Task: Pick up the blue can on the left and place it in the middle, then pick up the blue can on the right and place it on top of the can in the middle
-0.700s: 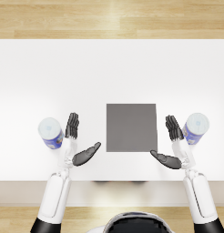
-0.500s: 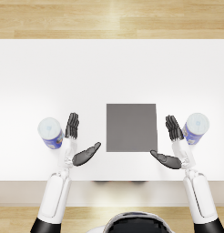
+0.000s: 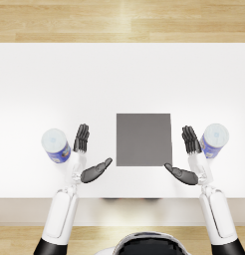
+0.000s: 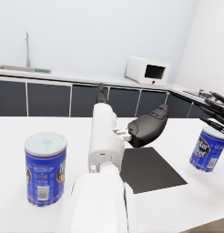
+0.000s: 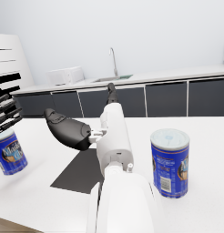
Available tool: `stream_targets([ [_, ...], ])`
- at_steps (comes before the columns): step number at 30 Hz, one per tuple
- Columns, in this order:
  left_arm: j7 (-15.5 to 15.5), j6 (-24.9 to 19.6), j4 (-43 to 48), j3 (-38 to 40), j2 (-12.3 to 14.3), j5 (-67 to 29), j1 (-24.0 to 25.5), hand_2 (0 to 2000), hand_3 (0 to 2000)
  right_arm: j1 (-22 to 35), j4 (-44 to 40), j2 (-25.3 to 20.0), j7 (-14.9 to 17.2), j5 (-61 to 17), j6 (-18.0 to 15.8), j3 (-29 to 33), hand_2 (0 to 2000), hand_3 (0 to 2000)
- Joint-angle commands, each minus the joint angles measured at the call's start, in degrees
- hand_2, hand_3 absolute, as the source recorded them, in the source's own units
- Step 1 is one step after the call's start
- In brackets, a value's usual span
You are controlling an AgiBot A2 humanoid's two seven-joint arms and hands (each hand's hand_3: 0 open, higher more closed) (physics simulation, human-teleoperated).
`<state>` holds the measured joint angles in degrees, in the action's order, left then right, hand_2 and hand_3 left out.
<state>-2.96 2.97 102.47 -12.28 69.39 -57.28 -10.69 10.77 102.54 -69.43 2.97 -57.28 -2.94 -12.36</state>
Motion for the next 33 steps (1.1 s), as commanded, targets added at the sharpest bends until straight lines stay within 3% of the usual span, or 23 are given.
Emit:
stream_targets([
  [1, 0.84, -0.84, 0.97, 2.11, 0.37, 0.00, -0.35, 0, 0, 1.71, 0.80, -1.10, -0.84, 0.00, 0.83, 1.29, 0, 0],
  [13, 2.92, -2.93, 1.28, 20.72, 1.59, -24.52, -3.00, 0, 0, 4.07, 2.25, -2.96, -2.93, -24.52, 2.90, 17.04, 0, 0],
  [18, 2.95, -2.96, -0.30, 22.16, 2.13, -26.45, -1.77, 0, 0, 2.24, 0.54, -3.44, -2.97, -26.45, 2.93, 19.64, 0, 0],
  [33, 2.96, -2.97, -15.68, 20.45, 3.66, -26.89, 0.02, 0, 0, 2.14, -18.42, -4.78, -2.97, -26.89, 2.94, 18.56, 0, 0],
])
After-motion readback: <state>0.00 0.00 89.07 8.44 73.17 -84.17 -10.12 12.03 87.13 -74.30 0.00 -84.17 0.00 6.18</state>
